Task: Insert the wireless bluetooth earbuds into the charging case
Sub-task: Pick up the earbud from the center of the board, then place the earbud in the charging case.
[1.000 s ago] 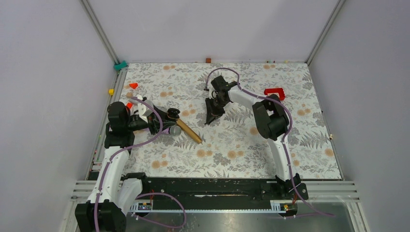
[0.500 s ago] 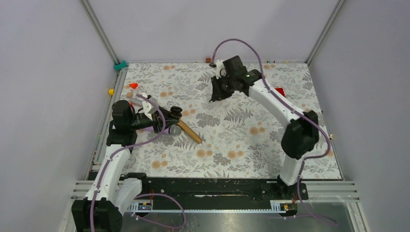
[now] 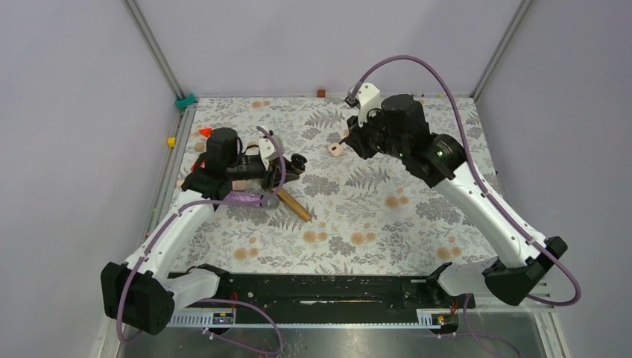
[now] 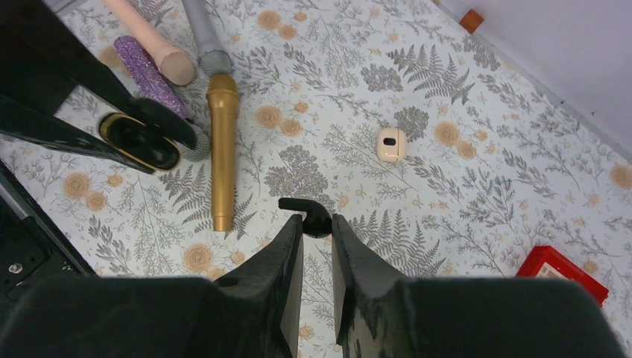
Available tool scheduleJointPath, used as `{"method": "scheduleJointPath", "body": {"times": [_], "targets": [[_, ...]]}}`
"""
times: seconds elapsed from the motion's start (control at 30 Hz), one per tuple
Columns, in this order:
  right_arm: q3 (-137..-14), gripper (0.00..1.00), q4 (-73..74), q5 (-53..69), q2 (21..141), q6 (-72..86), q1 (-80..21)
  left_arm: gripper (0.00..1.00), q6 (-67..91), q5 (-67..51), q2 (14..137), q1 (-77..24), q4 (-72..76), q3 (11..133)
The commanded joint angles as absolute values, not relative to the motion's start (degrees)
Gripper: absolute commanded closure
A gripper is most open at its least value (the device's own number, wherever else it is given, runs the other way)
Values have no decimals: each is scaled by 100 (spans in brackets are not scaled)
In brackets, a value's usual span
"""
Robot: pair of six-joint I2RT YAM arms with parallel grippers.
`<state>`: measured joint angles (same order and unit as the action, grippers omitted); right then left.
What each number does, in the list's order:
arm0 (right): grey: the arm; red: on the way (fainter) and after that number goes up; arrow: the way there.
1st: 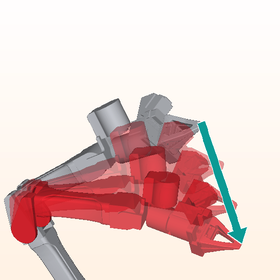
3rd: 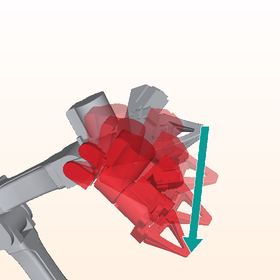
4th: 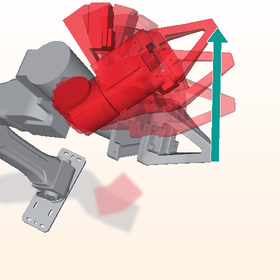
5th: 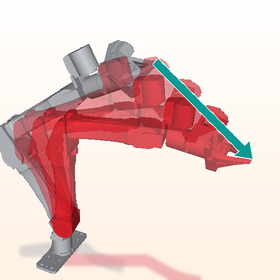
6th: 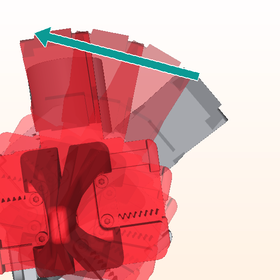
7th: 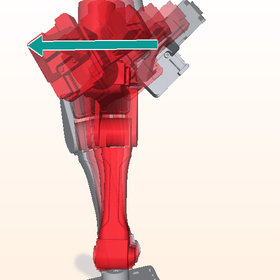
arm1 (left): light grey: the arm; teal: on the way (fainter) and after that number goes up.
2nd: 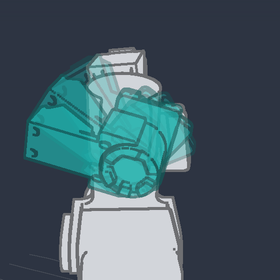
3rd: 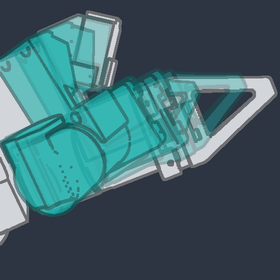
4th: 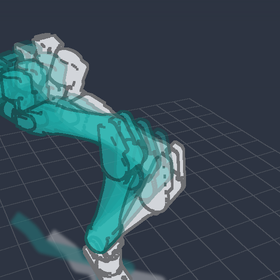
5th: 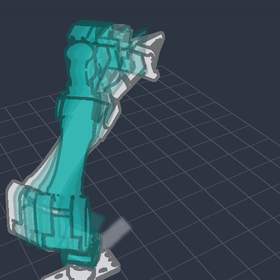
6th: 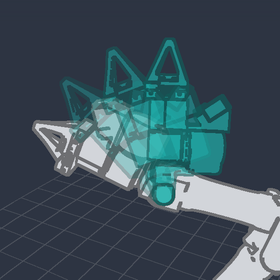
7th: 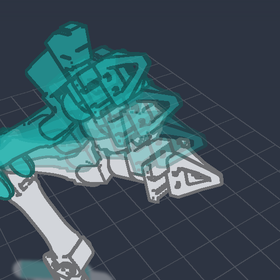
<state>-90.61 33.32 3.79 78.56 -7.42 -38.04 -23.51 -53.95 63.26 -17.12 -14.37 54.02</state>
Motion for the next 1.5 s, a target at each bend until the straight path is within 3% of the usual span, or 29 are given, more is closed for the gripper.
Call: {"method": "scheduleJointPath", "body": {"times": [0.0, 0.17, 0.47, 1.47], "targets": [[-8739, 82, 2909, -159, 7428, -879, -4108, 100, -1793, -5136, 6409, -2080, -787, 5379], [-8446, 82, 2764, -42, 7300, -601, -4257, 100, -718, -5319, 6354, -2170, 477, 4839], [-8632, 82, 2900, 170, 7729, -309, -4722, 100, -84, -5414, 6249, -2167, 1276, 4368], [-8763, 82, 2961, 335, 8263, -35, -5112, 100, -182, -5430, 6574, -2502, 1547, 4082]]}}
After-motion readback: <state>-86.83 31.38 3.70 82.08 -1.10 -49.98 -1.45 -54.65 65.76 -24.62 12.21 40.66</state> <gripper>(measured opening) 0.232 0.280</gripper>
